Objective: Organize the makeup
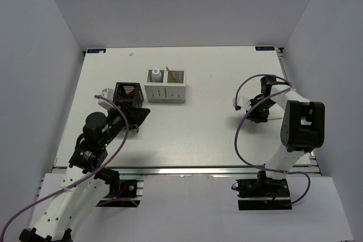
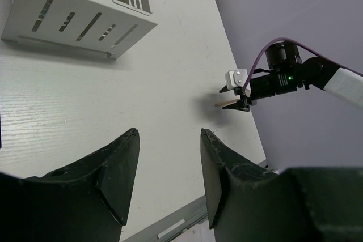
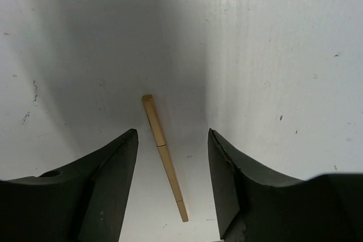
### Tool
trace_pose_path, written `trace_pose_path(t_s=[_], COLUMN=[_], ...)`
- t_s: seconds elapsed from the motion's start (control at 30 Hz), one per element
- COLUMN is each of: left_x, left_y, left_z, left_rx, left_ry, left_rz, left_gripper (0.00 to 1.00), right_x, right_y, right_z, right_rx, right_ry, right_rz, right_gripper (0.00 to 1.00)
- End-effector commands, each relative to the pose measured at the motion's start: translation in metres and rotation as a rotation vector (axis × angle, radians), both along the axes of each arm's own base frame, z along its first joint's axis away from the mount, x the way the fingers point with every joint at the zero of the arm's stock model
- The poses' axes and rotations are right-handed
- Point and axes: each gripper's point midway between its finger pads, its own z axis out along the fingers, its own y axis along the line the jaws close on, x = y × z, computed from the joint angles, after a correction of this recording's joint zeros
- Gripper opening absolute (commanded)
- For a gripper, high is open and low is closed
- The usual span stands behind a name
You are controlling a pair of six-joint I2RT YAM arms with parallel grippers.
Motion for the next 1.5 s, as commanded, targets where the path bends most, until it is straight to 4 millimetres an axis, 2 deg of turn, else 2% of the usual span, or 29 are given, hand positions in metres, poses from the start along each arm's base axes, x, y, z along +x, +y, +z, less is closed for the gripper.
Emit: trace_pose_path(t_s=[0.0,0.27,0.4,0.5,0.57,0.67,0.7,0.73,0.8,0.83,0.87,0.9,0.97,1.0,1.03,1.07,1.1,1.13,1.17,1.2,1.23,1.27,1.3,1.37,1.4,1.43,1.47], left_x=[-0.001,0.000,0.001,0.001,0.002,0.001,0.001,0.001,0.001,0.002,0.001,0.002,0.003,0.004,0.004,0.004,0.005,0.005,0.005,0.006,0.006,0.006,0.006,0.006,0.006,0.006,0.005], left_y=[0.001,0.000,0.000,0.000,0.000,0.001,0.001,0.001,0.001,0.001,0.001,0.001,0.000,0.000,0.000,0.000,0.000,-0.001,-0.001,-0.001,-0.001,-0.001,0.000,0.000,0.000,0.001,0.002], left_z=[0.000,-0.001,0.000,0.000,0.001,0.005,0.006,0.006,0.008,0.009,0.010,0.012,0.014,0.014,0.016,0.017,0.018,0.020,0.020,0.021,0.024,0.025,0.025,0.028,0.029,0.030,0.031], left_rx=[0.004,0.013,0.011,0.010,0.010,0.008,0.009,0.008,0.004,0.002,-0.005,-0.010,-0.016,-0.018,-0.026,-0.028,-0.031,-0.036,-0.037,-0.037,-0.040,-0.040,-0.039,-0.040,-0.040,-0.041,-0.043], left_ry=[-0.003,0.003,0.003,0.005,0.007,0.003,0.002,0.005,0.002,0.001,0.000,-0.002,-0.004,-0.002,-0.005,-0.007,-0.007,-0.010,-0.009,-0.009,-0.013,-0.013,-0.011,-0.014,-0.012,-0.013,-0.014], left_rz=[0.003,0.002,0.004,0.001,0.004,0.007,0.007,0.009,0.011,0.011,0.012,0.016,0.014,0.017,0.018,0.018,0.020,0.021,0.021,0.021,0.023,0.023,0.024,0.027,0.029,0.035,0.038], left_gripper=[0.57,0.57,0.57,0.57,0.57,0.57,0.57,0.57,0.57,0.57,0.57,0.57,0.57,0.57,0.57,0.57,0.56,0.56,0.56,0.56,0.56,0.56,0.56,0.56,0.56,0.56,0.56], right_x=[0.002,-0.011,-0.019,-0.025,-0.026,-0.020,-0.007,-0.004,0.009,0.027,0.033,0.050,0.064,0.067,0.071,0.086,0.084,0.086,0.093,0.094,0.092,0.089,0.098,0.095,0.105,0.104,0.104], right_y=[0.000,0.000,-0.001,0.000,0.003,0.012,0.015,0.024,0.036,0.046,0.061,0.080,0.101,0.122,0.134,0.148,0.172,0.185,0.201,0.227,0.242,0.266,0.282,0.312,0.325,0.333,0.342], right_z=[-0.006,-0.023,-0.029,-0.033,-0.033,-0.027,-0.018,-0.012,0.003,0.024,0.035,0.061,0.089,0.106,0.120,0.148,0.164,0.178,0.204,0.222,0.236,0.259,0.281,0.310,0.336,0.346,0.356], right_rx=[-0.018,-0.041,-0.046,-0.041,-0.022,0.023,0.042,0.091,0.151,0.213,0.251,0.318,0.389,0.457,0.492,0.535,0.596,0.630,0.673,0.718,0.768,0.818,0.880,1.006,1.108,1.194,1.256], right_ry=[-0.004,0.026,0.054,0.076,0.084,0.079,0.052,0.060,0.049,0.013,0.009,-0.033,-0.069,-0.066,-0.080,-0.142,-0.128,-0.141,-0.184,-0.214,-0.196,-0.219,-0.279,-0.250,-0.326,-0.258,-0.260], right_rz=[-0.034,-0.033,-0.033,-0.036,-0.039,-0.057,-0.062,-0.069,-0.109,-0.119,-0.131,-0.114,-0.115,-0.115,-0.109,-0.091,-0.085,-0.076,-0.054,-0.012,-0.040,-0.005,0.013,-0.047,-0.029,-0.107,-0.115], right_gripper=[0.58,0.52,0.39,0.24,0.19,0.11,0.05,0.02,0.00,0.00,0.00,0.00,0.00,0.00,0.00,0.00,0.00,0.00,0.00,0.00,0.00,0.00,0.00,0.00,0.00,0.00,0.00])
